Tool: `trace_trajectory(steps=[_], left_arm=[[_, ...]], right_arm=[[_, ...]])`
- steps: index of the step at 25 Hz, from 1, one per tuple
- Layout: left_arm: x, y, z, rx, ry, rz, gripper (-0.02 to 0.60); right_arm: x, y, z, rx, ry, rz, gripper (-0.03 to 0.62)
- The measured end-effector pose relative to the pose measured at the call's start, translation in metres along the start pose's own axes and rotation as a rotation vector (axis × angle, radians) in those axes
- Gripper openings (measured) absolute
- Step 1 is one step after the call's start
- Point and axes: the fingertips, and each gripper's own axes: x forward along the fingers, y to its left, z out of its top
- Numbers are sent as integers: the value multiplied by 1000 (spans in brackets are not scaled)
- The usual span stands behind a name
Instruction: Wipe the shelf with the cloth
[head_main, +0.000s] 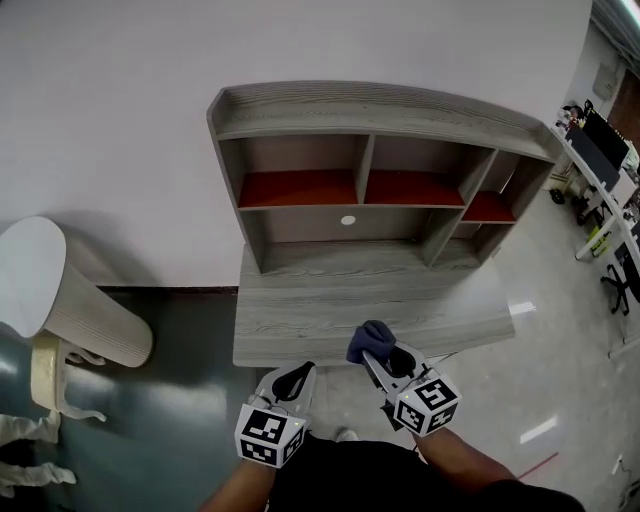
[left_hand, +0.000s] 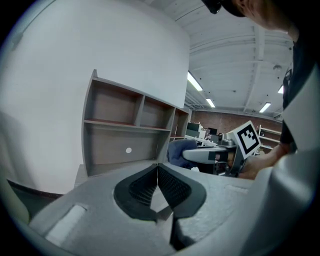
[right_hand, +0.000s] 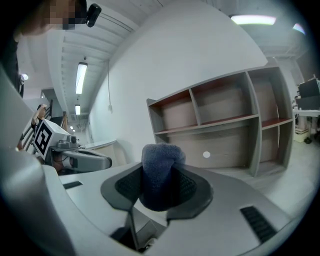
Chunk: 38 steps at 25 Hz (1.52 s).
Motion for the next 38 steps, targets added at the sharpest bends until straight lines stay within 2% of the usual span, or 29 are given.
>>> trace_trajectory(steps=[6, 11, 20, 27, 38], left_arm=[[-28, -27, -5, 5, 7, 48, 11], [-42, -26, -2, 22, -2, 69, 11], [-51, -9, 21, 65, -30, 11, 10], [-58, 9, 21, 73, -26, -27, 10], [-66, 34, 16, 66, -20, -30, 11]], right_arm=[[-33, 14, -9, -16, -5, 37, 143], [-41, 28, -7, -40, -23, 48, 143], [-34, 57, 3, -83, -21, 4, 141], [-18, 73, 10, -100, -27, -33, 141], [0, 81, 7, -73, -14, -52, 140]])
